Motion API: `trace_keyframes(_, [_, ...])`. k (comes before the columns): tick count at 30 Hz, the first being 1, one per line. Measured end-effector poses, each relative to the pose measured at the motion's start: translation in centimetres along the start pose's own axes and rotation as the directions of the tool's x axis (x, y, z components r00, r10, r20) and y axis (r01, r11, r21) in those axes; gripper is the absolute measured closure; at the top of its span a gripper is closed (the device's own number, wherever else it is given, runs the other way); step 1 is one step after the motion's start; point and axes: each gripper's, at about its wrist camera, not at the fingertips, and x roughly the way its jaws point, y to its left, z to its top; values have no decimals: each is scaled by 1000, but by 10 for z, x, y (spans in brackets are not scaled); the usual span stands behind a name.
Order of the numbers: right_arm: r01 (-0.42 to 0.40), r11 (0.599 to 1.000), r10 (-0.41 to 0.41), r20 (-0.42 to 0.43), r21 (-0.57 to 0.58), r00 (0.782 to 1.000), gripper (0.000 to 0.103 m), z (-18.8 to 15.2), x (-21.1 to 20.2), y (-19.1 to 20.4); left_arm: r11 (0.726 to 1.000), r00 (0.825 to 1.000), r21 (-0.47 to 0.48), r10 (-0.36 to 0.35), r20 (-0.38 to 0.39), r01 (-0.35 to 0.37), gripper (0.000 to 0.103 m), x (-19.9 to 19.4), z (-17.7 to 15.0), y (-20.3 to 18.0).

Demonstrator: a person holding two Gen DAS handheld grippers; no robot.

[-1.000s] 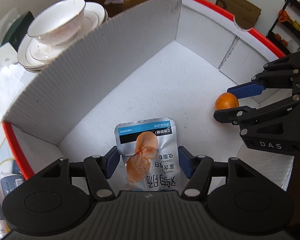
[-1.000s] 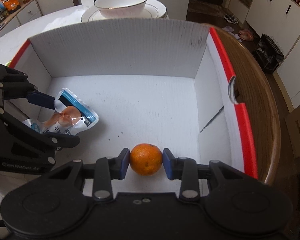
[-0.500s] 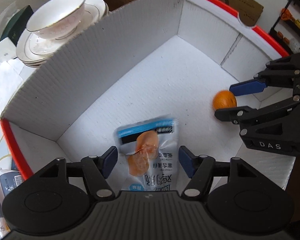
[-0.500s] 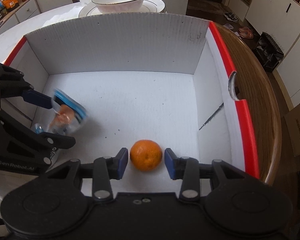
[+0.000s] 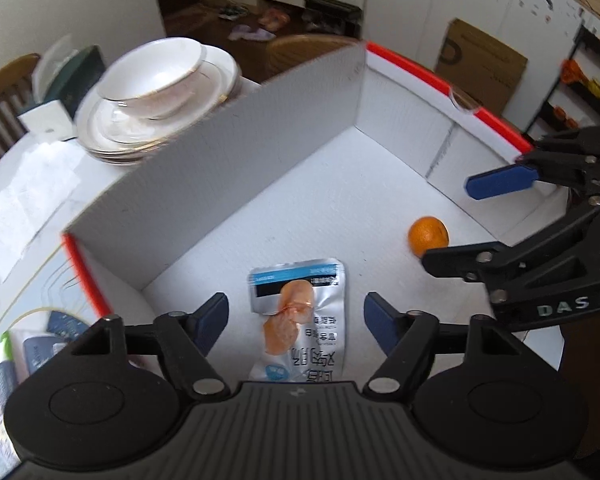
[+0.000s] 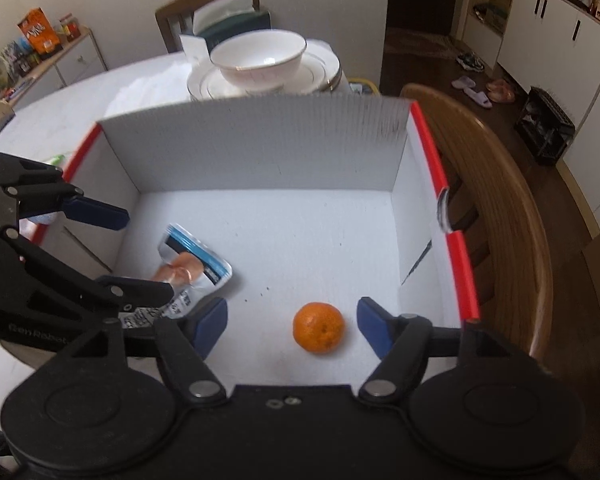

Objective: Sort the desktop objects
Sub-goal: 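Open both grippers to drop the orange and packet inside the box, then move both grippers back over the placemat toward the remaining items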

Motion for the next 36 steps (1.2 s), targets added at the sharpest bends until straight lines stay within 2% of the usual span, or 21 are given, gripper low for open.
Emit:
trace_keyframes(9, [-55, 998, 52, 89, 31, 995, 20, 0, -31, 2, 995, 994, -103, 21, 103, -11, 29, -34, -11, 16])
trace_keyframes(11, [-73, 997, 70, 104, 27, 992, 19, -1, -36, 5, 992, 992, -123, 24, 121, -9, 23, -41, -14, 20])
trace_keyframes(17, [-104, 994, 99, 151, 27, 984, 14, -5, -47, 18, 988, 985, -154, 20, 171, 7, 19, -59, -28, 30])
trace_keyframes(21, [-106, 993, 97, 164, 50, 982, 13, -6, -51, 26, 984, 978, -176, 15, 208, 23, 16, -72, -40, 39])
trace_keyframes(24, [-106, 993, 94, 174, 56, 980, 13, -6, -52, 35, 981, 973, -192, 4, 231, 41, 7, -80, -50, 47])
trace_keyframes(25, [-106, 993, 95, 178, 57, 980, 13, -6, -53, 39, 979, 970, -197, 2, 241, 47, 1, -83, -54, 51])
trace_keyframes(29, [-92, 995, 82, 183, 47, 980, 13, -6, -54, 56, 969, 962, -235, -4, 274, 72, 0, -95, -69, 64])
trace_keyframes(34, [-80, 996, 72, 185, 39, 980, 13, -5, -54, 82, 962, 955, -266, 30, 295, 52, 0, -106, -90, 82])
trace_keyframes(36, [-80, 996, 72, 185, 40, 980, 13, -5, -54, 91, 959, 955, -276, 23, 296, 62, 0, -110, -99, 91])
